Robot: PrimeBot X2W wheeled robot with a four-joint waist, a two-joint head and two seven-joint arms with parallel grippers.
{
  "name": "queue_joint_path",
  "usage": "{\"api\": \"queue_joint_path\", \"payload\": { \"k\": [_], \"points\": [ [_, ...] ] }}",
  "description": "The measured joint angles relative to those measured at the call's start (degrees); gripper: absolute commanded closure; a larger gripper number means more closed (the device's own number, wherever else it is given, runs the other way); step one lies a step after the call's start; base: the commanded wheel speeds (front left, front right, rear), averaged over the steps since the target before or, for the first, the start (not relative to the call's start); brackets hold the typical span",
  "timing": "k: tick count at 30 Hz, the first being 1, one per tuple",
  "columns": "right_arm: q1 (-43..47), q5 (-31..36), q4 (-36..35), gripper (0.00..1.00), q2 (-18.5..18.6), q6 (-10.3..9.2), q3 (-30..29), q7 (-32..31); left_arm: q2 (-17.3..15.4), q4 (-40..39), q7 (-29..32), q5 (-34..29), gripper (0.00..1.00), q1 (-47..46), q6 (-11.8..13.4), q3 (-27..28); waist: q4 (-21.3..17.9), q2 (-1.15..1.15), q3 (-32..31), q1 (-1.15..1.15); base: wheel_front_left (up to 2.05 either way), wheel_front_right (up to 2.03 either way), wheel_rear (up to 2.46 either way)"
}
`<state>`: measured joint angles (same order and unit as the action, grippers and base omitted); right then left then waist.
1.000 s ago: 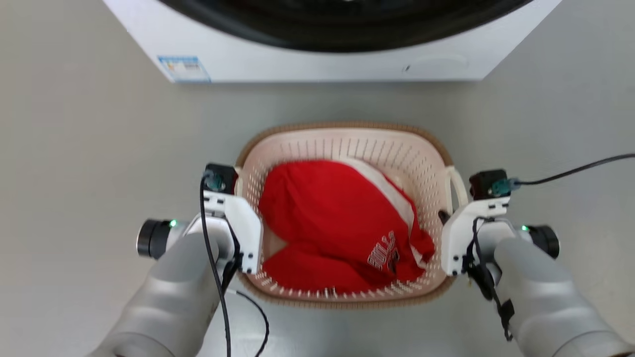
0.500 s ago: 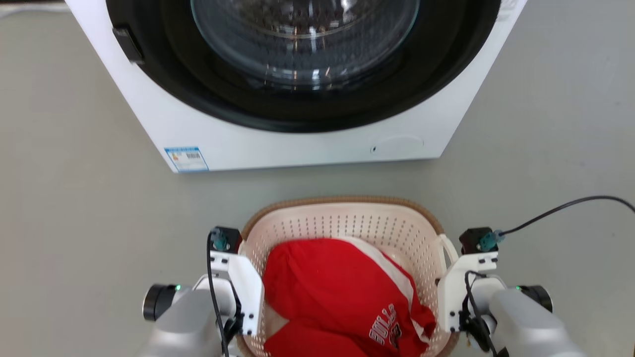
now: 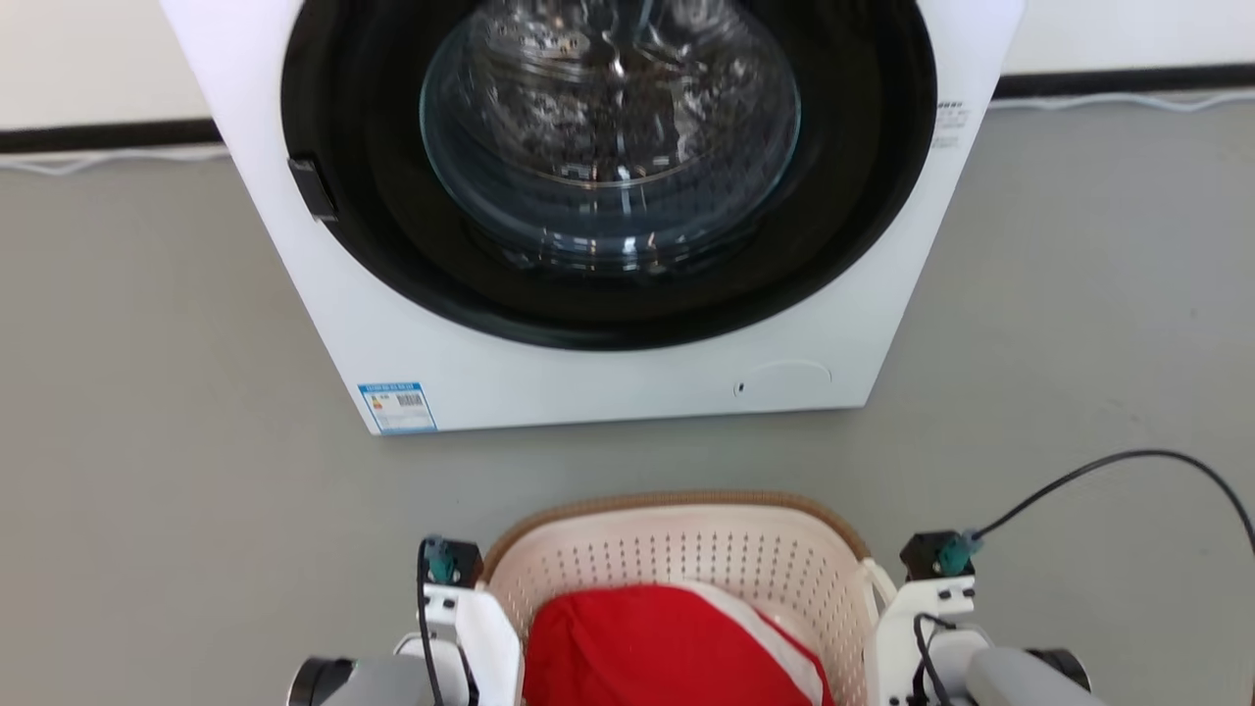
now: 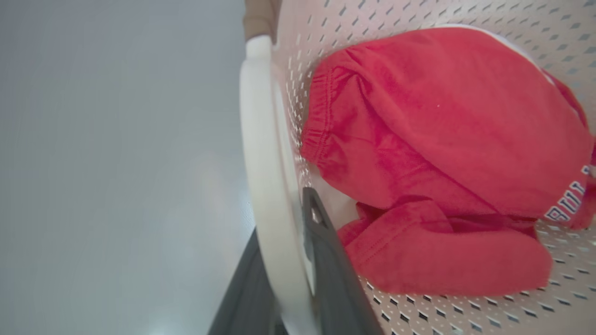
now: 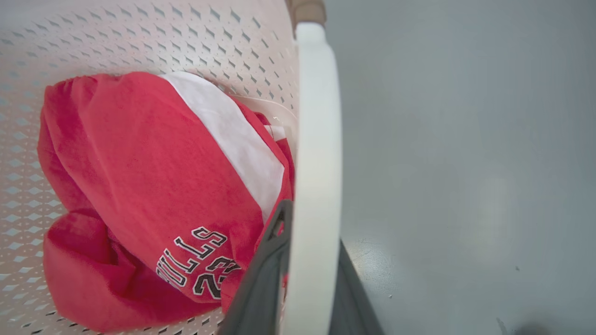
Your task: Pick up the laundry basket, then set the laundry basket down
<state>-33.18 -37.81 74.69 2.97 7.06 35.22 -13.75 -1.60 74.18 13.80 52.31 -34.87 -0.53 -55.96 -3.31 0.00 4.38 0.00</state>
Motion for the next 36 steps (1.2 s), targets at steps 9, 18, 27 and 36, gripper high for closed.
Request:
{"api": "queue_joint_path", "payload": {
  "k": [9, 18, 27, 36],
  "points": [
    [2.6, -1.5, 0.1, 1.00, -0.1, 0.00, 2.1, -1.4, 0.0, -0.3, 0.3, 1.2, 1.00, 3.2, 0.0, -1.0, 0.6, 0.00, -4.5, 0.00, 0.00, 0.00, 0.00],
    [2.7, -3.0, 0.1, 1.00, 0.0, 0.00, 3.6, -1.4, -0.2, -0.6, 0.3, 1.9, 1.00, 3.9, 0.0, -1.7, 0.7, 0.00, -5.6, 0.00, 0.00, 0.00, 0.00],
    [2.7, -3.6, 0.1, 1.00, 0.0, 0.00, 4.2, -1.4, -0.2, -0.6, 0.3, 2.7, 1.00, 3.9, 0.0, -2.5, 0.5, 0.00, -5.6, 0.00, 0.00, 0.00, 0.00],
    [2.7, -4.6, 0.2, 1.00, 0.0, 0.00, 5.1, -1.4, -0.2, -0.5, 0.3, 2.8, 1.00, 3.9, 0.0, -3.1, 0.2, 0.00, -5.5, 0.00, 0.00, 0.00, 0.00]
  ]
}}
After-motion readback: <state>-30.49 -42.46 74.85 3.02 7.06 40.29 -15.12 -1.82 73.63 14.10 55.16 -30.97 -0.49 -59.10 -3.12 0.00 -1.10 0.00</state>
